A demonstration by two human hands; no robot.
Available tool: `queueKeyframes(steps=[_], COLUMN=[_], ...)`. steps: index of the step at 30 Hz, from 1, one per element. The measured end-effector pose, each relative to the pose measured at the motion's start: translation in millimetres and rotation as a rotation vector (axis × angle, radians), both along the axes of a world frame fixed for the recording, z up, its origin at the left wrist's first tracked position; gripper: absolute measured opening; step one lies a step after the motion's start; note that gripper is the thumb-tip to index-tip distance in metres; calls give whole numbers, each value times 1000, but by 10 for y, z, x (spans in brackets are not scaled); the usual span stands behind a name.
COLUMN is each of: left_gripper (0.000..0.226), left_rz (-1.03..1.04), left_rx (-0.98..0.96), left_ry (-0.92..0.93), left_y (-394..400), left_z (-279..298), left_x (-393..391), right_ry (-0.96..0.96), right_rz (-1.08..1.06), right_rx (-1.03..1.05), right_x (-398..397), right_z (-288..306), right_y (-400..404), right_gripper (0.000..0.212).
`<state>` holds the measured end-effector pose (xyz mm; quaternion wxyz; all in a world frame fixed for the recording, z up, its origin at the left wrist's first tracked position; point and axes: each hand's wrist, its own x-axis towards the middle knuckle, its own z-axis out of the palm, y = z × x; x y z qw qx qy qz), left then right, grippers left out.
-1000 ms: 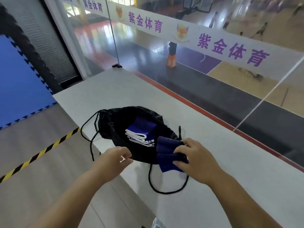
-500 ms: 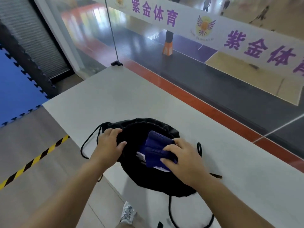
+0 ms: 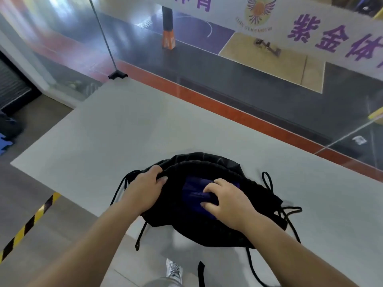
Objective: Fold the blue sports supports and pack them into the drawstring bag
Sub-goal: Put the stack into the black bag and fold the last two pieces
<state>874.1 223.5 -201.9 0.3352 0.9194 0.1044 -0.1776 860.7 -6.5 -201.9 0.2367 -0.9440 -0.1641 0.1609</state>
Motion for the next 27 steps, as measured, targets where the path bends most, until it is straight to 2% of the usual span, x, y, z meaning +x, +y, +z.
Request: queueKeyframes(steps=[3,6,10,13,21,24,27], left_gripper=[9,11,12,14,11,20,32], left_rz=[-17,-41,-34,17,-56,-91,-111], left_rx=[-56,-106,-184,-293,-243,-179,-137], left_ry=[-53,-86,-65,-24,-48,-91,-87], left_y=[34,47,26,-27,-272,-429,-609], left_z=[103,185,264,297,230,226,213], left_x=[53,114,140,113,40,7,-36], right_ry=[-89,-139,14,64,-97,-144,-32], right_rz=[-22,-10,-31,-83,-375,-472,-512], right_rx=[-116,-122,17,71,85,5,-40], right_x=[40,66,102,106,-143,-241,-306], right_z=[0,-9,38,123,145,80,45], right_y=[88,220,231,64,-611,-895,-1153], right_gripper=[32,40,54,42,12,25,58])
